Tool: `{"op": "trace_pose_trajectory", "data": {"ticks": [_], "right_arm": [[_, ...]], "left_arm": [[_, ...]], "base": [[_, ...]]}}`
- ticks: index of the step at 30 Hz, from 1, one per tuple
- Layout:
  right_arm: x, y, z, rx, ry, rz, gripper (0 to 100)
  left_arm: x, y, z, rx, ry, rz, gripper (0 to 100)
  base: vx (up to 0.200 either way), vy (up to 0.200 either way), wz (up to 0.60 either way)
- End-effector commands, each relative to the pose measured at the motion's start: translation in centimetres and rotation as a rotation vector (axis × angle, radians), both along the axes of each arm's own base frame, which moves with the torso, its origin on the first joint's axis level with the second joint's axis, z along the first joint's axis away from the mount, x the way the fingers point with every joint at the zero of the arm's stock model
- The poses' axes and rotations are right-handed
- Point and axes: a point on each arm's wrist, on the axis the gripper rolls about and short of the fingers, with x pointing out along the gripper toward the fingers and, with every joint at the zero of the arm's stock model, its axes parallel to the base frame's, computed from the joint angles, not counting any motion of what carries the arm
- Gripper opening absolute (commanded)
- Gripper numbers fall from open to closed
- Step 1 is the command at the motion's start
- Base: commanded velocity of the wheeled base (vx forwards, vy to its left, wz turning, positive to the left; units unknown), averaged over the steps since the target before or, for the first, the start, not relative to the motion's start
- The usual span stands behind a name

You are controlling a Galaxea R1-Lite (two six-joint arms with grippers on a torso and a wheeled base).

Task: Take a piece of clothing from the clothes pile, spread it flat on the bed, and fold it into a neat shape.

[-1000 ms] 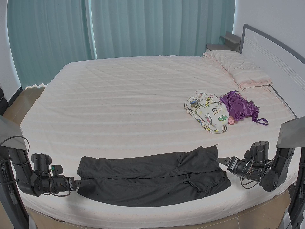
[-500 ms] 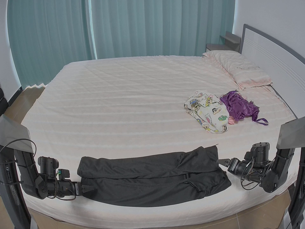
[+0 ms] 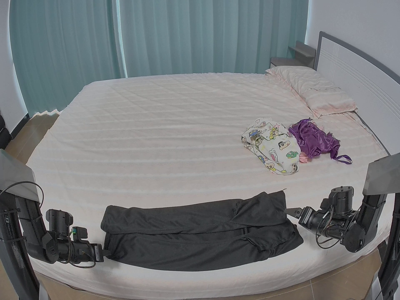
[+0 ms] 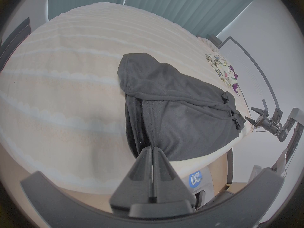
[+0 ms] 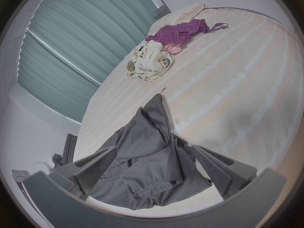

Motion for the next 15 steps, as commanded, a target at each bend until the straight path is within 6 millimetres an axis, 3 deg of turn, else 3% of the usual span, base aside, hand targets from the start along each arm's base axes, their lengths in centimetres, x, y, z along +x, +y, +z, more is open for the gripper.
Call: {"op": "trace_pose_trajectory", "data": {"ticks": [1,7,15], "right_arm": [[0.0,0.0,0.0,0.000,-0.001,0.001,100],[0.0,0.0,0.0,0.000,-0.001,0.001,100],[0.0,0.0,-0.1,-0.002,0.003,0.002,100]], "left_arm": [[-0.6,0.4,0.2,0.008,0.014,0.007,0],[-1.3,2.2,-0.1,0.094,0.037,0.016,0],[-1.7,2.0,-0.3,0.099,0.054,0.002,0]], "base": [[0.000,0.000,0.00],[0.000,0.000,0.00],[0.000,0.000,0.00]]}}
